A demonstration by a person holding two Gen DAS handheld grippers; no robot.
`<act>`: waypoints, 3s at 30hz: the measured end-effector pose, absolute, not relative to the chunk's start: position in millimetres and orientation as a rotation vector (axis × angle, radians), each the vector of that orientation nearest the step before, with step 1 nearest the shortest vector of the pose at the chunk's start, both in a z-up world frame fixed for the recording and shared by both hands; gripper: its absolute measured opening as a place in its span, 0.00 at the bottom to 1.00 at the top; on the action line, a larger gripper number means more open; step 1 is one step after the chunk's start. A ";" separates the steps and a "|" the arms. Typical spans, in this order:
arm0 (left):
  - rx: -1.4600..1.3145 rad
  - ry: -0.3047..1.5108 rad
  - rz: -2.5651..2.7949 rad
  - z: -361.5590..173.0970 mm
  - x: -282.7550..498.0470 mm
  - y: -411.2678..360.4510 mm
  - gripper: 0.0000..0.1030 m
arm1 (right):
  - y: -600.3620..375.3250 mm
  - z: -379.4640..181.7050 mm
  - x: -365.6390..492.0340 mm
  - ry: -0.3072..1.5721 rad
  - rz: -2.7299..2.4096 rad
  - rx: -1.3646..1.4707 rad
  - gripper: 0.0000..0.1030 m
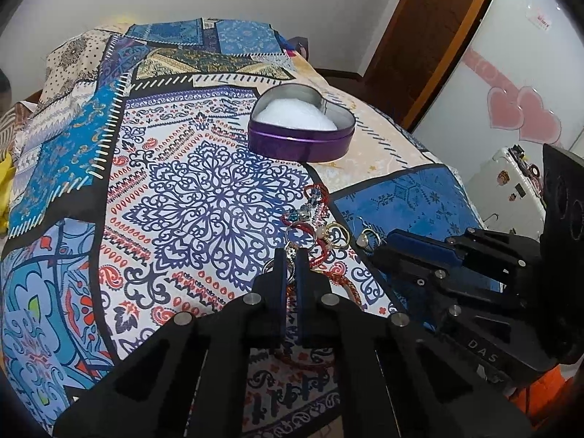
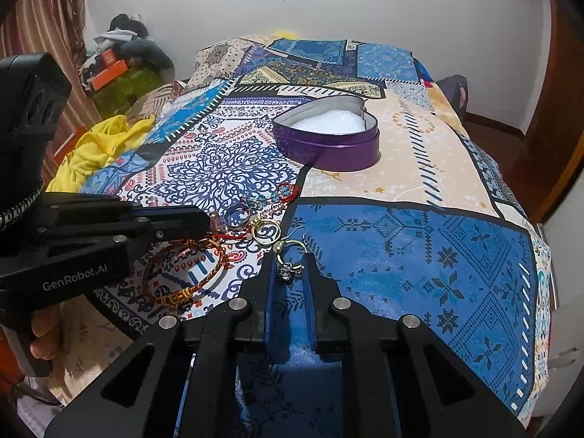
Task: Organize jewelry
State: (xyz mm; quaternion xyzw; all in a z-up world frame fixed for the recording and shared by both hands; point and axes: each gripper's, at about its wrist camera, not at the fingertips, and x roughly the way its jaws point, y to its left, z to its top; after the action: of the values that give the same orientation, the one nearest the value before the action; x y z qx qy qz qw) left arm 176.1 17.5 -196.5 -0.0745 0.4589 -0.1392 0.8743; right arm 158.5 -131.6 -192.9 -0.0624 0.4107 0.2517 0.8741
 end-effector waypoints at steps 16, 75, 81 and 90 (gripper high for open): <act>-0.158 0.866 -0.265 -161.3 163.8 27.1 0.02 | -144.9 -164.1 158.8 0.768 0.466 -0.097 0.12; -0.114 0.800 -0.263 -134.7 255.8 28.5 0.02 | -125.6 -129.1 239.2 0.645 0.539 -0.134 0.12; -0.114 0.877 -0.213 -154.9 260.1 48.2 0.04 | -127.2 -130.2 251.3 0.662 0.543 -0.111 0.12; -0.137 1.061 -0.224 -201.0 268.1 50.5 0.39 | -129.2 -130.6 262.7 0.687 0.542 -0.102 0.12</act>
State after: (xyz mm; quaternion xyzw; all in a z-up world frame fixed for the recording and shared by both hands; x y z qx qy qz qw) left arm 268.1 50.5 -201.0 -0.0652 0.5046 -0.1064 0.8543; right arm 262.7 -129.2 -130.6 -0.0494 0.3326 0.2625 0.9044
